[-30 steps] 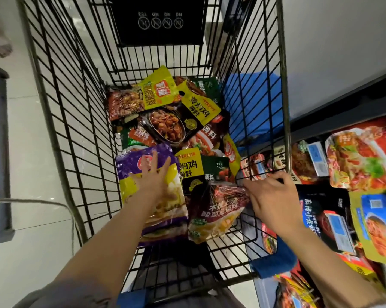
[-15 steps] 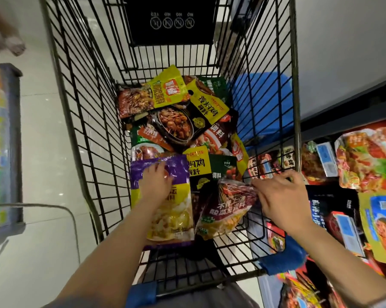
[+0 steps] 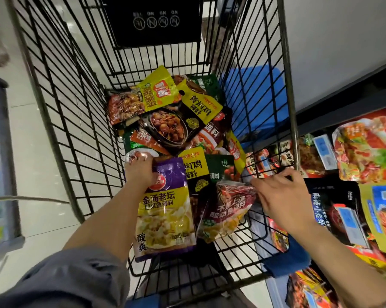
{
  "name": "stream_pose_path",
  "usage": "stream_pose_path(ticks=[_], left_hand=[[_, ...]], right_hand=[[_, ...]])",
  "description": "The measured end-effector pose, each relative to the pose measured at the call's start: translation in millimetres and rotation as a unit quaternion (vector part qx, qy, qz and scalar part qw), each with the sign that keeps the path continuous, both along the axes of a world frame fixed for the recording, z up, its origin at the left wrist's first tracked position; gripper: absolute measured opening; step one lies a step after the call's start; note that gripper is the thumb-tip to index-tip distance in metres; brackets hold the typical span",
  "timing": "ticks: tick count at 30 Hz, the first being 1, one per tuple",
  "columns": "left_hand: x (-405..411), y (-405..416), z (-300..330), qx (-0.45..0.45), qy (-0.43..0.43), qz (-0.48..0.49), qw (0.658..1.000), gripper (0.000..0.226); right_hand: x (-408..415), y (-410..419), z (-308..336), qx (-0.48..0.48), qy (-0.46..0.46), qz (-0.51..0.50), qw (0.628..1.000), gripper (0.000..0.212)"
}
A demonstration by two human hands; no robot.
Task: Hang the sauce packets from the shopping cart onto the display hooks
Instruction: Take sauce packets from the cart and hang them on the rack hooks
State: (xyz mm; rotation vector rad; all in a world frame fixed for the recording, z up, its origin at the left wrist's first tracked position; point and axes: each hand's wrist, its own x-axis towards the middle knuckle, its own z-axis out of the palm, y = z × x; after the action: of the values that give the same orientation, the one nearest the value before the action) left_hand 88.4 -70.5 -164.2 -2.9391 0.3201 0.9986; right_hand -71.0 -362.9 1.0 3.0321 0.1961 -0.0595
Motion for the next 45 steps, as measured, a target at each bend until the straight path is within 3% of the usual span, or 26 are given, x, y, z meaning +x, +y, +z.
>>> stream_pose_path(ticks=[4,7,12,15,20,23,29,34,39,42,45], left_hand=[[-6,1,12,-0.003,-0.034,0.0,0.999,0.028],[-13,1,20,-0.012,-0.036,0.028,0.999,0.02],[-14,-7,36,-0.019,-0.046,-0.029,0.998,0.02],[-21,-19,61,-0.045,-0.103,-0.08,0.99,0.026],[-45,-25,111,-0.172,-0.145,-0.062,0.972,0.024],[-72,-12,137,-0.237,-0.188,-0.108,0.947,0.017],[-121,30,147,-0.304,-0.195,-0.044,0.931,0.019],[-120,29,141,-0.306,-0.175,-0.07,0.933,0.021],[-120,30,158,-0.329,-0.199,-0.087,0.919,0.026],[-118,34,174,-0.371,-0.209,-0.108,0.898,0.028],[-109,37,189,-0.382,-0.21,-0.129,0.891,0.012]], right_hand=[[-1,1,2,-0.007,0.009,-0.003,1.0,0.03],[0,2,2,-0.021,0.024,-0.007,0.999,0.031],[1,3,2,-0.017,0.024,-0.005,1.0,0.027],[1,3,3,-0.013,0.015,-0.007,1.0,0.022],[0,1,1,-0.006,-0.001,0.001,1.0,0.021],[0,3,2,0.007,-0.024,0.001,1.0,0.02],[1,5,8,-0.05,0.058,-0.025,0.997,0.024],[4,12,14,-0.108,0.121,-0.031,0.986,0.02],[2,14,18,-0.138,0.113,-0.024,0.984,0.017],[2,13,16,-0.12,0.108,-0.039,0.986,0.018],[2,18,18,-0.043,0.111,-0.073,0.99,0.015]])
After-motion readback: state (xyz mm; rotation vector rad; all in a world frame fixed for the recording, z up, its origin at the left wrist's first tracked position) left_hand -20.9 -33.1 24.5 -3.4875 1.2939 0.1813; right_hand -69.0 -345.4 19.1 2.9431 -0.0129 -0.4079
